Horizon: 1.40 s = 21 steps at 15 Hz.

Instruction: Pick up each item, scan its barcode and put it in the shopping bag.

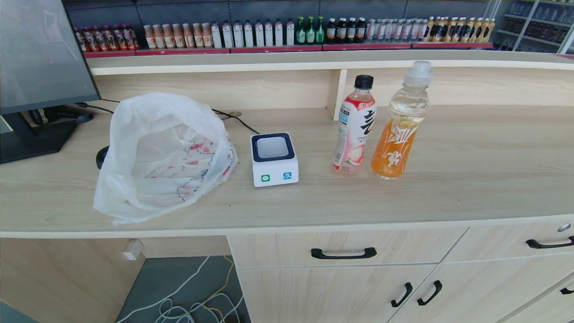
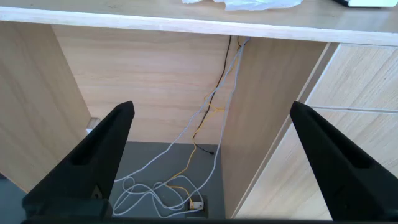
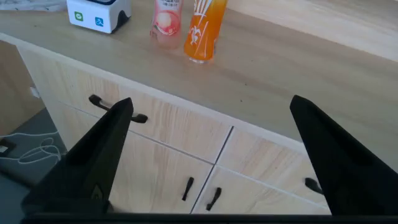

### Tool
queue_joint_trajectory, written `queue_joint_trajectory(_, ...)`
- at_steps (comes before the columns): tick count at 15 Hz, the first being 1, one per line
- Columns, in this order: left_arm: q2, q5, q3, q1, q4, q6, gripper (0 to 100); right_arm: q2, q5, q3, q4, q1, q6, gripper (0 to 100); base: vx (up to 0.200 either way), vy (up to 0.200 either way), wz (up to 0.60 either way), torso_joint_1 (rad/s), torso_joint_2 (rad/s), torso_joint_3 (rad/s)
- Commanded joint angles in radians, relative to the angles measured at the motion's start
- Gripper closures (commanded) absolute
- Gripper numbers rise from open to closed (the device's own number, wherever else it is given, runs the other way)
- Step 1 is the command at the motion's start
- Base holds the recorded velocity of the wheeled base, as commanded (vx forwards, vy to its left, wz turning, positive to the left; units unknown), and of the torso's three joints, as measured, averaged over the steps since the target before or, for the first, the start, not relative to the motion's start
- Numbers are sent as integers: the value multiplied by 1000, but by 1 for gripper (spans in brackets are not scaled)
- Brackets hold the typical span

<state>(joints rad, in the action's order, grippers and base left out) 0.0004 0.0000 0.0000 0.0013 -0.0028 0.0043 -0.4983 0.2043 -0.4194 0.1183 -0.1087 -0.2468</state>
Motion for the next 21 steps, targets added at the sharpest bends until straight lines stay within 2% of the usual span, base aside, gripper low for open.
queue_joint_trajectory(1,0,0,0,0,0,0,0,-195,0,-9,127,-101,-28,0,0,0,0,0,0,0)
queue_joint_trajectory(3,0,0,0,0,0,0,0,-289,0,-10,259,-117,-25,0,0,0,0,0,0,0)
queue_joint_trajectory(5,0,0,0,0,0,0,0,-430,0,-24,435,-172,-22,0,0,0,0,0,0,0)
queue_joint_trajectory(7,0,0,0,0,0,0,0,-493,-46,-18,514,-239,-28,0,0,0,0,0,0,0)
queue_joint_trajectory(9,0,0,0,0,0,0,0,-505,-101,-13,518,-284,-37,0,0,0,0,0,0,0)
queue_joint_trajectory(11,0,0,0,0,0,0,0,-523,-169,-19,521,-356,-37,0,0,0,0,0,0,0)
queue_joint_trajectory(12,0,0,0,0,0,0,0,-556,-258,-25,534,-462,-32,0,0,0,0,0,0,0)
queue_joint_trajectory(13,0,0,0,0,0,0,0,-600,-313,-38,557,-509,-32,0,0,0,0,0,0,0)
queue_joint_trajectory(16,0,0,0,0,0,0,0,-758,-444,-87,701,-637,-32,0,0,0,0,0,0,0)
queue_joint_trajectory(17,0,0,0,0,0,0,0,-836,-514,-107,799,-674,-29,0,0,0,0,0,0,0)
queue_joint_trajectory(19,0,0,0,0,0,0,0,-962,-605,-122,985,-683,-25,0,0,0,0,0,0,0)
queue_joint_trajectory(21,0,0,0,0,0,0,0,-1016,-672,-147,1051,-723,-23,0,0,0,0,0,0,0)
